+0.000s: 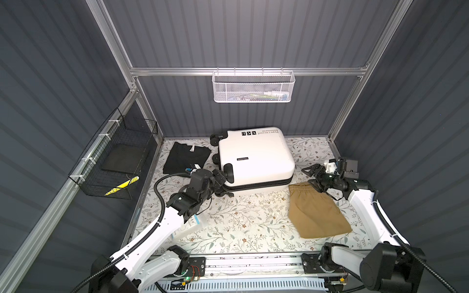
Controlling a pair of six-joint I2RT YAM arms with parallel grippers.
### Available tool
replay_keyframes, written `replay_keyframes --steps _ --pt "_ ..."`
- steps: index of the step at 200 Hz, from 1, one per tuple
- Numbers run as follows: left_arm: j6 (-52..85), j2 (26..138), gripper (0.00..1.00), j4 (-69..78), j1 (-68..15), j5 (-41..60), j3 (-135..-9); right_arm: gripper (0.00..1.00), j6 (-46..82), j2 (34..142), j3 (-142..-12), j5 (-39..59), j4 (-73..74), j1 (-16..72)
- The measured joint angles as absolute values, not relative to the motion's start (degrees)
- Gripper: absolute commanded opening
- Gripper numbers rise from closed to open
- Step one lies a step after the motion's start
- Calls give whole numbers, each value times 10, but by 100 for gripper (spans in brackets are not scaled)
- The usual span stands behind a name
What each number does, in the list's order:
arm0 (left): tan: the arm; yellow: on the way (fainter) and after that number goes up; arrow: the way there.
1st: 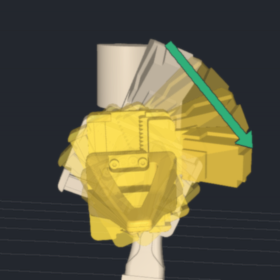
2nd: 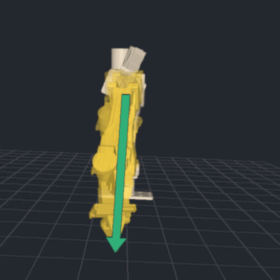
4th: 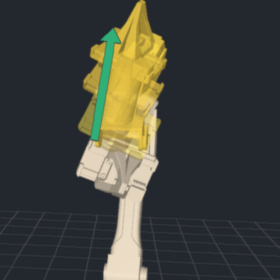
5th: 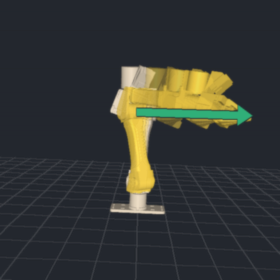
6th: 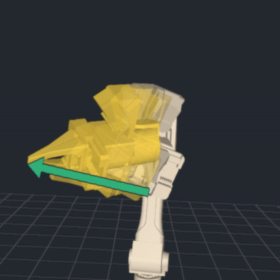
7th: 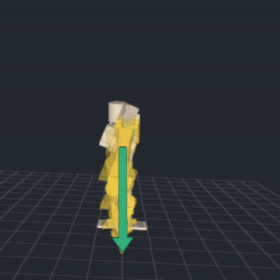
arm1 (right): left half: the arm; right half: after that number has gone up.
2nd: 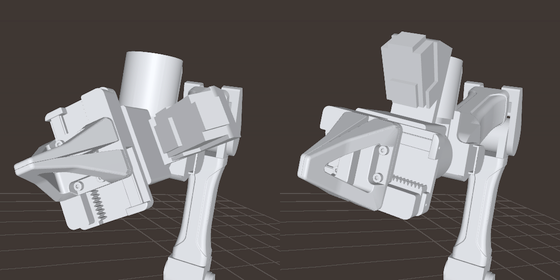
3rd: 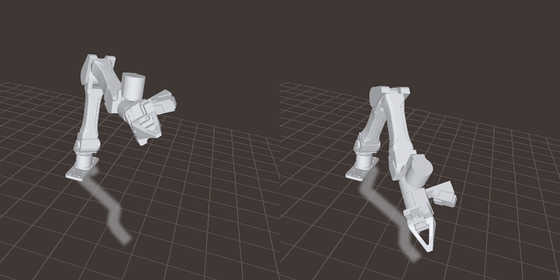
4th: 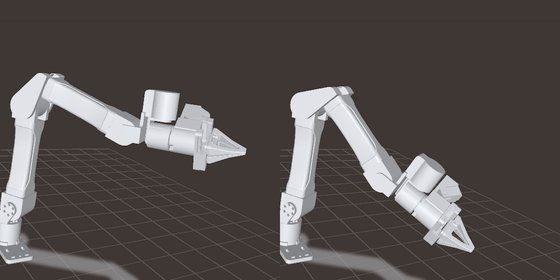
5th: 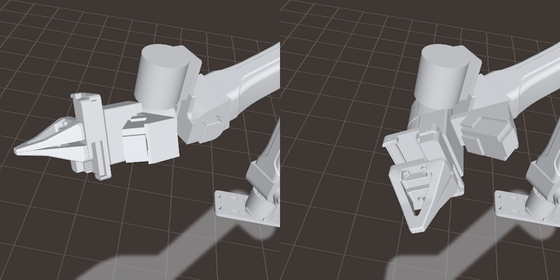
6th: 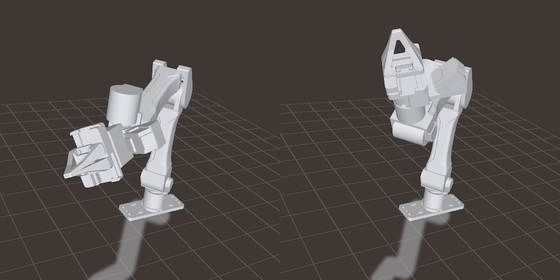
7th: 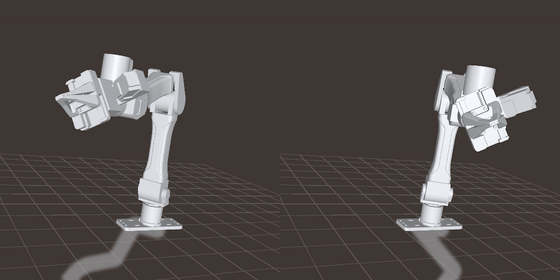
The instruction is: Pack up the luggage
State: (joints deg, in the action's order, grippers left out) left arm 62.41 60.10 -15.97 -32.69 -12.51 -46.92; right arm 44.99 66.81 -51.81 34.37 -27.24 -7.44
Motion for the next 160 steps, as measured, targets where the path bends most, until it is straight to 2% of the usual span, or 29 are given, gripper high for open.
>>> replay_keyframes --steps 75,160 --pt "631 659 100 -53 -281 -84 -447 72 450 668 -518 343 -270 -74" --pt "639 681 99 41 -276 -72 -392 72 459 668 -518 343 -271 -74"
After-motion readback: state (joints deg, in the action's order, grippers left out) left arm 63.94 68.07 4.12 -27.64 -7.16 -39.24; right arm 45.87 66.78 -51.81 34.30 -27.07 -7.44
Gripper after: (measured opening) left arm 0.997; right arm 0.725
